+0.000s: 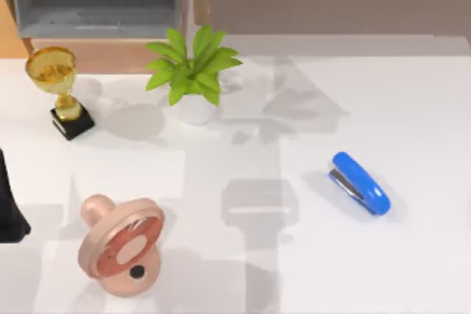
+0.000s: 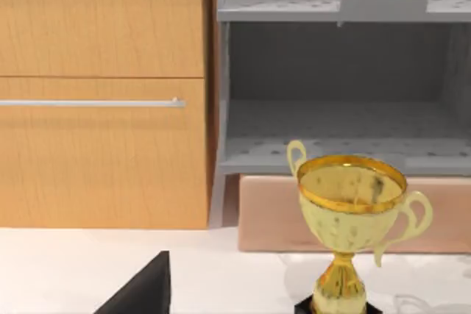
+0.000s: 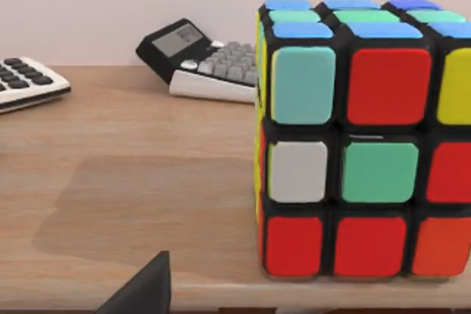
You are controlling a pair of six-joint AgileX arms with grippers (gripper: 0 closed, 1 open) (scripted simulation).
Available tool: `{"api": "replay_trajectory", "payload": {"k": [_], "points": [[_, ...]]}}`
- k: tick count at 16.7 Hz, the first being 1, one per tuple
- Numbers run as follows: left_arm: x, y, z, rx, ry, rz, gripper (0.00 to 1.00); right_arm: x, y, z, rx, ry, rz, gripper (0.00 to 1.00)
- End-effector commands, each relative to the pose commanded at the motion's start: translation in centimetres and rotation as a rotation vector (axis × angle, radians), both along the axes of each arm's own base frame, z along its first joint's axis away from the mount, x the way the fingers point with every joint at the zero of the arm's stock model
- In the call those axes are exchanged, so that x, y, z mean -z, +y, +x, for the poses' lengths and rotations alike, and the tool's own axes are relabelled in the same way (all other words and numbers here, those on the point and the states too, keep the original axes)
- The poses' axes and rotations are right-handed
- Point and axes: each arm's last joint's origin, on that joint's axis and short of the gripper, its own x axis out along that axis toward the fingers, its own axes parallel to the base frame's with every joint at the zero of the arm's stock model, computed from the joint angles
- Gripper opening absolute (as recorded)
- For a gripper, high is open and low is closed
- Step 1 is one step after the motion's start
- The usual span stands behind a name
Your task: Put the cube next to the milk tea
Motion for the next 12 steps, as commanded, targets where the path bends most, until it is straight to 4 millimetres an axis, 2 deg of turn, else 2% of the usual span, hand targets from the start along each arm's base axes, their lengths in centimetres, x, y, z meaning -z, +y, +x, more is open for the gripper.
{"api": "replay_trajectory", "payload": {"k": [3, 9, 12], "points": [[0.0, 0.0, 0.0, 0.000, 0.000, 0.000, 1.00, 0.1, -0.5, 1.1, 0.000, 0.001, 0.002, 1.00], [0.0, 0.0, 0.0, 0.000, 0.000, 0.000, 1.00, 0.2, -0.3, 1.1, -0.002, 0.002, 0.002, 1.00], [0.0, 0.0, 0.0, 0.000, 0.000, 0.000, 1.00, 0.0, -0.5, 2.6, 0.000, 0.001, 0.002, 1.00]]}}
